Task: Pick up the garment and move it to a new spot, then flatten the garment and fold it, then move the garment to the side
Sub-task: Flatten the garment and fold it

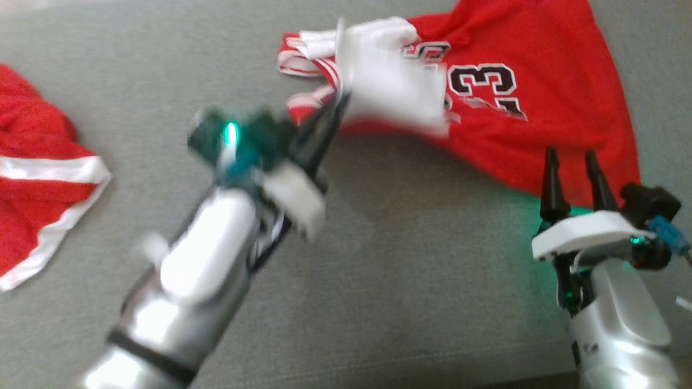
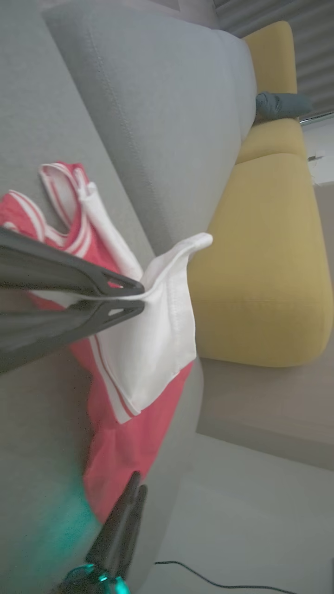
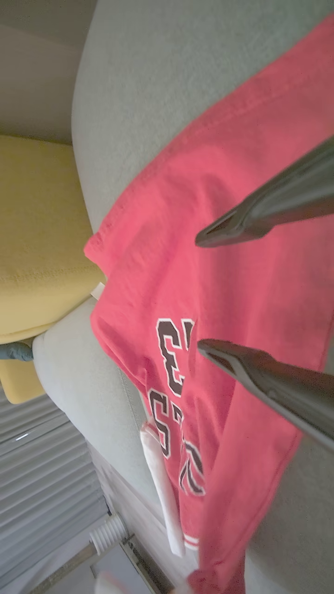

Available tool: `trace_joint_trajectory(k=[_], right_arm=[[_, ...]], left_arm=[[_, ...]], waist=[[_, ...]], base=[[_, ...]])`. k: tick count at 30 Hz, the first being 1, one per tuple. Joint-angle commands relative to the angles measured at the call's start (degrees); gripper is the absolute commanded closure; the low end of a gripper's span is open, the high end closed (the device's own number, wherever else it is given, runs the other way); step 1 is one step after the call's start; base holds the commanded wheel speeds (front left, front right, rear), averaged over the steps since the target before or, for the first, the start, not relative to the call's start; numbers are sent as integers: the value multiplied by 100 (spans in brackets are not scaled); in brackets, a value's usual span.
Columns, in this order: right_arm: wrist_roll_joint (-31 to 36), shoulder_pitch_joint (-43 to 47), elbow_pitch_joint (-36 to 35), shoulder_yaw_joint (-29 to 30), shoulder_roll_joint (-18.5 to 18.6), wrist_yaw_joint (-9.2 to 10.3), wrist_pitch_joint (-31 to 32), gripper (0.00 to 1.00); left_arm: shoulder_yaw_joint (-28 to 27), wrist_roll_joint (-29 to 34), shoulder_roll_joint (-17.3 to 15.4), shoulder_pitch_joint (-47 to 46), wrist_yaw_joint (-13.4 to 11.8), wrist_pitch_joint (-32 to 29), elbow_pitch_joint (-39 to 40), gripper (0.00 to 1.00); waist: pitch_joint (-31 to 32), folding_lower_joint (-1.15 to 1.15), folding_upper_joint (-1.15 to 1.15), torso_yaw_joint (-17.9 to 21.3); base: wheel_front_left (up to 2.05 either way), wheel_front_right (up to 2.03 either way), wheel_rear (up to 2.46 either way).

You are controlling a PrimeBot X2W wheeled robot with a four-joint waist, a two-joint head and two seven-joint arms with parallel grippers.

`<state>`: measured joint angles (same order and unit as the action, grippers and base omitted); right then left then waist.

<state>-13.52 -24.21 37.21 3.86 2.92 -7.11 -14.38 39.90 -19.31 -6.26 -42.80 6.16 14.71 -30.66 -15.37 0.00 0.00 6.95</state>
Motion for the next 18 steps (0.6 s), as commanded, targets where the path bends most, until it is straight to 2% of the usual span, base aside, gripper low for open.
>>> trace_joint_trajectory(k=[1, 2, 3, 8, 9, 14, 18], right_arm=[[26, 83, -88, -152, -4, -37, -62, 0], [20, 114, -59, -164, -4, -37, -62, 0], [20, 144, -33, -175, -4, -37, -62, 0], [-36, 271, 70, -281, -4, -37, -62, 0], [-36, 271, 70, -281, -4, -37, -62, 0], [-50, 404, 100, -319, -4, -37, -62, 0], [-63, 508, 10, -366, -4, -37, -62, 0]], left_arm=[[-150, 300, -307, 429, 44, 29, 410, 63], [-157, 403, -376, 710, 45, 29, 456, 37], [-171, 479, -432, 989, 42, 29, 443, 0], [-436, 511, -469, 2179, -42, 29, 158, 0], [-436, 511, -469, 2179, -42, 29, 158, 0], [-1379, 269, -148, 2910, -453, 29, 376, 0], [-2128, 227, 120, 3302, -671, 29, 711, 0]], waist=[[299, 0, 0, -291], [353, 0, 0, -333], [401, 0, 0, -362], [629, 0, 0, -389], [629, 0, 0, -389], [863, 0, 0, -404], [1015, 0, 0, -409]], base=[[0, 0, 0], [0, 0, 0], [0, 0, 0], [0, 0, 0], [0, 0, 0], [0, 0, 0], [0, 0, 0]])
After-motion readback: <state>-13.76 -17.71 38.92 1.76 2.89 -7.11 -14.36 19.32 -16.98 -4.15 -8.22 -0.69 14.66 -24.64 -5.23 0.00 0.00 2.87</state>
